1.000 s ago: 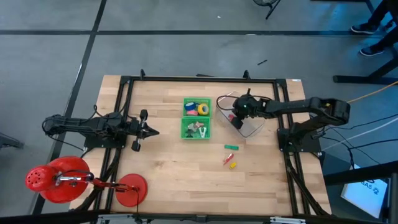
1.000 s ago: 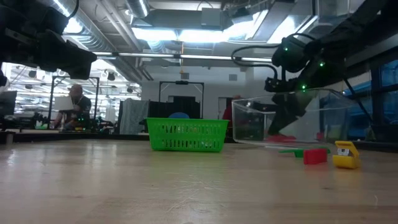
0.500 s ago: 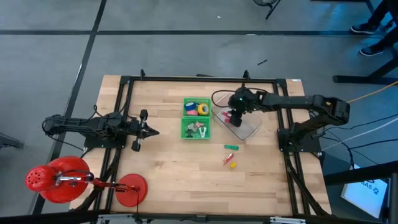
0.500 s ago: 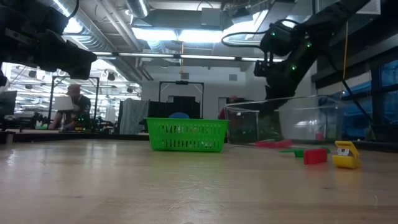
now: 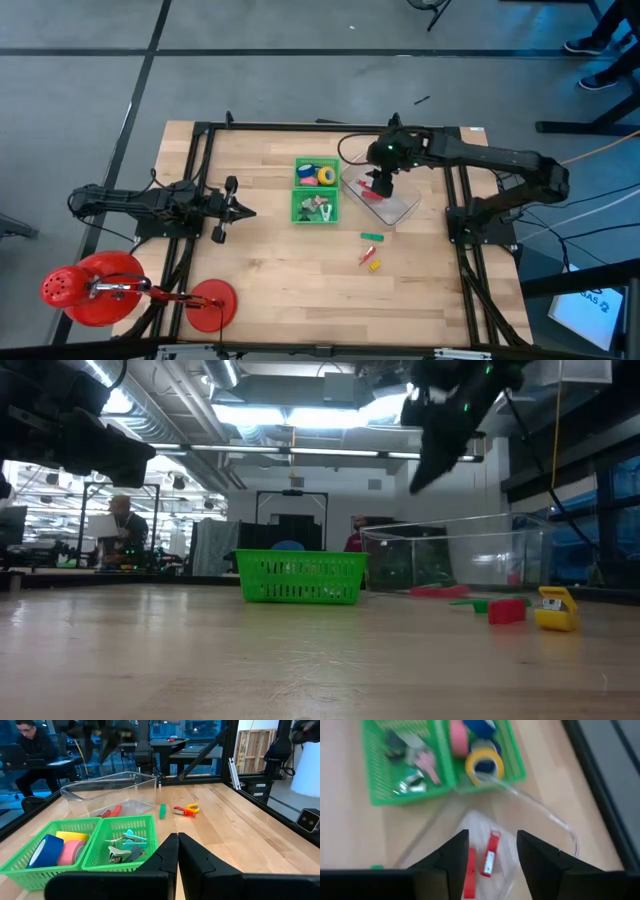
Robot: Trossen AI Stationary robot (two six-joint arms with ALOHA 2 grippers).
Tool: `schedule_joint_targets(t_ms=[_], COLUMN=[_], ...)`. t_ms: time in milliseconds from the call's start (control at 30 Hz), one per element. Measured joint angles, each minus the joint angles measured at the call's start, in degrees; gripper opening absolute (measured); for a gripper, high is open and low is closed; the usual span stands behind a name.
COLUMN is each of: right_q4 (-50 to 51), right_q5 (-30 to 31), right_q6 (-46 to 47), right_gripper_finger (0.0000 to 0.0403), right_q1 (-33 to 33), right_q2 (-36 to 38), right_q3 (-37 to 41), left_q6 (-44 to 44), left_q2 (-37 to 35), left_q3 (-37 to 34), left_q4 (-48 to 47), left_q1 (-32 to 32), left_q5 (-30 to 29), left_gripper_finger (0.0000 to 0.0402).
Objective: Pick and place Stapler, Stapler remover, tape
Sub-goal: Put the yellow stapler into the transparent bin
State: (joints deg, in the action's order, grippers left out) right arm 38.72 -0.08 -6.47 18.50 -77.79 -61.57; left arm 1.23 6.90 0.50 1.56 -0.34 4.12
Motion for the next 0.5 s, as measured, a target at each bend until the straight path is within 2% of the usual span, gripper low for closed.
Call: schedule_joint_targets(t_ms=[300, 500], right_q4=[0.1, 0.3], right_q5=[0.1, 3.3], right_q6=[6.1, 10.0], right_gripper_finger=[0.0164, 0.0164], right_q1=[-12.2, -23.5], right_q2=[9.0, 10.2], right_q3=[-2.3, -2.3], left_q6=[0.0, 0.0], left_q2=[0.0, 0.0], left_q3=[0.0, 0.0], left_q4=[0.0, 0.0], left_q1=[0.0, 0.0], left_q5=[0.0, 0.0], left_gripper_finger=[0.0007, 0.0006])
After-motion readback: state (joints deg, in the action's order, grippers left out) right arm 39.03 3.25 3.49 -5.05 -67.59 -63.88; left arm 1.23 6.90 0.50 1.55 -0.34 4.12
